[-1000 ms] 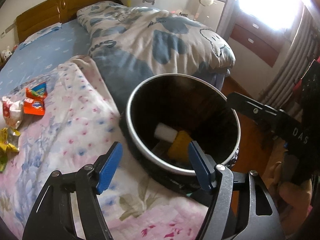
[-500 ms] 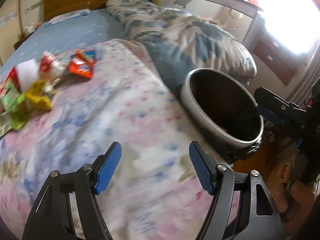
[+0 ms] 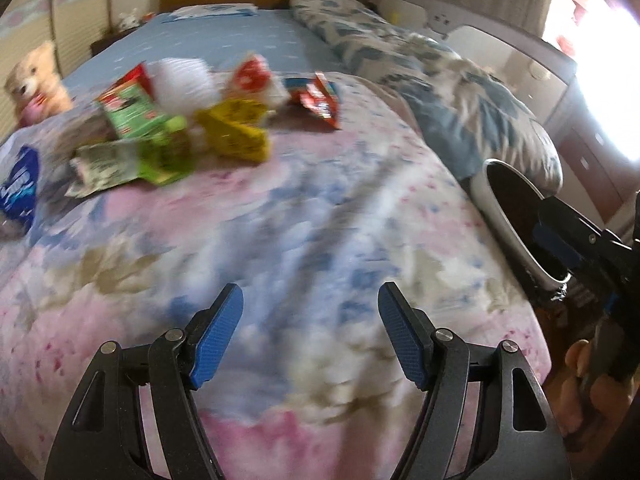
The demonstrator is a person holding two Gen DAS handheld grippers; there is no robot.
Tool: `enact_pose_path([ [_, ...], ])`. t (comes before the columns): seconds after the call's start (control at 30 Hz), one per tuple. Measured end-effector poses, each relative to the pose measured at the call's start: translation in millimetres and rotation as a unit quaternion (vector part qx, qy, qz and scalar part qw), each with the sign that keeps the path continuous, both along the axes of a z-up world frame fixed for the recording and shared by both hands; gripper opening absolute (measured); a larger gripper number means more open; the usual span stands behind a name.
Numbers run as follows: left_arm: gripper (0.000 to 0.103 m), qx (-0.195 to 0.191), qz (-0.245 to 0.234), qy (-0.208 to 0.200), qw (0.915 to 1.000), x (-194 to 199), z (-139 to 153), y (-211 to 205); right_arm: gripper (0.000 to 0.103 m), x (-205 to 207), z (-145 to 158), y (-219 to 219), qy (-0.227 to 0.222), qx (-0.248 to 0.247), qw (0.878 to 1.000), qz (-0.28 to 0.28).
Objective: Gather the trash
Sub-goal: 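Move both open grippers back over the remaining trash on the bed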
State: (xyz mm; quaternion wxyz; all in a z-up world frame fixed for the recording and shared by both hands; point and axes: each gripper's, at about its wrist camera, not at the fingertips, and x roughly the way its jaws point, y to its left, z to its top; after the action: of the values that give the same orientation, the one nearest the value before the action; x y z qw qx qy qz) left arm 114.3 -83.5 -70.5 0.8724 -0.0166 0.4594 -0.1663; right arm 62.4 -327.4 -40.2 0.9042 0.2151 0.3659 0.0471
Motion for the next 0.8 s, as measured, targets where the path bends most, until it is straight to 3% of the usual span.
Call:
enact_pose_path([
  [0.8, 0.072, -0.003, 0.121, 0.007, 0.9927, 9, -10, 119, 0.086, 58, -22, 118, 0.02, -0.005, 0.994, 0.109],
])
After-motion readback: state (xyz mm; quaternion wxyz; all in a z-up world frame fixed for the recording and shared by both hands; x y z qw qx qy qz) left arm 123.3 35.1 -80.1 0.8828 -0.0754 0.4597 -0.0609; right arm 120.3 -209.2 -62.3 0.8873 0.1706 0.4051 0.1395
